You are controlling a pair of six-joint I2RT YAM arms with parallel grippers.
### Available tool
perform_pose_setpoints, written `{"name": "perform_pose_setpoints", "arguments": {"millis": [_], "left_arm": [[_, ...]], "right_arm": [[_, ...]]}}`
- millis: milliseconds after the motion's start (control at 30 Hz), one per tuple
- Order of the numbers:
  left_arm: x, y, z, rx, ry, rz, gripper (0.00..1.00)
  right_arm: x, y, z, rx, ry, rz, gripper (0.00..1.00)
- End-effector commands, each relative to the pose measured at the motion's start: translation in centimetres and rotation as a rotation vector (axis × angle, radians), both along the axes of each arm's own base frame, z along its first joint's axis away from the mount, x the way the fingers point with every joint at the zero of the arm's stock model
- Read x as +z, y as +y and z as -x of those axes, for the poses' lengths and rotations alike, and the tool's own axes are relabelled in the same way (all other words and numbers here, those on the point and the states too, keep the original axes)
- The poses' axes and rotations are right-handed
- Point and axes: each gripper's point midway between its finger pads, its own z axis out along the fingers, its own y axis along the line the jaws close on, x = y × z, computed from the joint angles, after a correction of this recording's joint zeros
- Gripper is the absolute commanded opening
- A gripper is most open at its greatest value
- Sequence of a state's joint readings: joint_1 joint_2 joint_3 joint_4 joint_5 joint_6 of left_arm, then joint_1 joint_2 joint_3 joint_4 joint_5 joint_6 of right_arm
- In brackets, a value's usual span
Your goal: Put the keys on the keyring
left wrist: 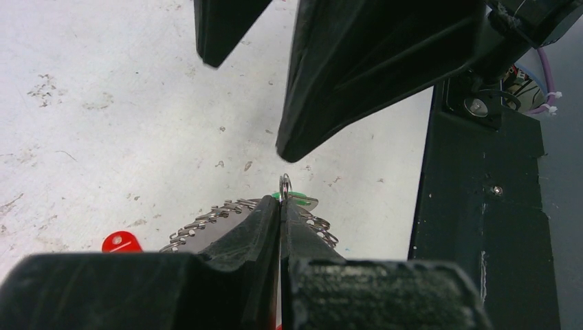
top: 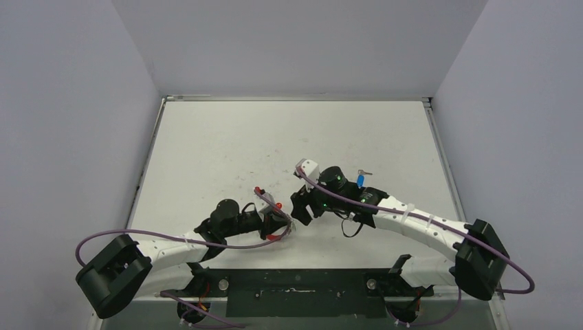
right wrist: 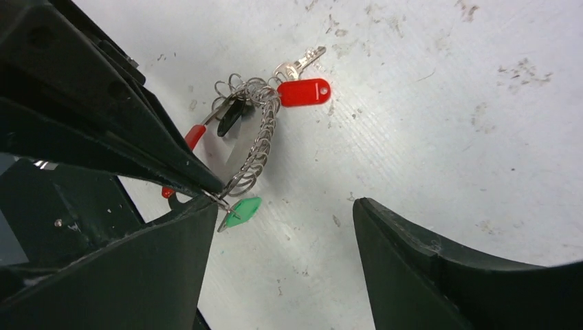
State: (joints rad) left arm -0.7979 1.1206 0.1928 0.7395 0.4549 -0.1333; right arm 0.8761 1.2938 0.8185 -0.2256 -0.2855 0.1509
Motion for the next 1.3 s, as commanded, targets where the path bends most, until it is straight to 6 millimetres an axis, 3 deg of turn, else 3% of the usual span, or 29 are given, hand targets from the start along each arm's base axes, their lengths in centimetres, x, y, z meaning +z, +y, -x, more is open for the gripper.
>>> {"name": "perform_pose_setpoints", "arguments": {"millis": [0,167,333,433,600,800,1000,1267], "left_arm": [[2.5,-0.4,-0.2,-0.012,-0.087,0.072,0.00],[2.6,-0.2,0.1,-0.023,-0.118,0.070,0.00],[2.7,-0.1,0.8,-0.072,-0.192,0.065,0.00],[3.0,-0.1,1.1,-0.096,-0.249,0.064,0.00],[3.4,0.1,1.6,-0.121,-0.318,0.062,0.00],[3.4,0.2,2.0,-0.138,-0.353,0.061,0.00],[3.7,0.0,2.4,-0.154,-0.362,0.069,0.00],[3.9,-0.1,2.6,-0.164,-0.366,0.075,0.00]], "right_arm": [[4.9,-1.0,-1.6,-0.078,-0.147,-0.146,0.79],[8.7,-2.2,-2.0,-0.130,-0.261,-0.287,0.99],[10.3,-2.6,-1.1,-0.065,-0.379,-0.350,1.00],[9.4,-2.0,0.2,0.035,-0.392,-0.368,1.00],[8.1,-1.3,0.5,0.061,-0.384,-0.400,1.00],[6.2,0.8,4.3,0.363,-0.437,-0.460,0.99],[4.9,1.7,6.0,0.492,-0.461,-0.444,0.91],[3.2,2.2,5.9,0.528,-0.440,-0.406,0.54]]}}
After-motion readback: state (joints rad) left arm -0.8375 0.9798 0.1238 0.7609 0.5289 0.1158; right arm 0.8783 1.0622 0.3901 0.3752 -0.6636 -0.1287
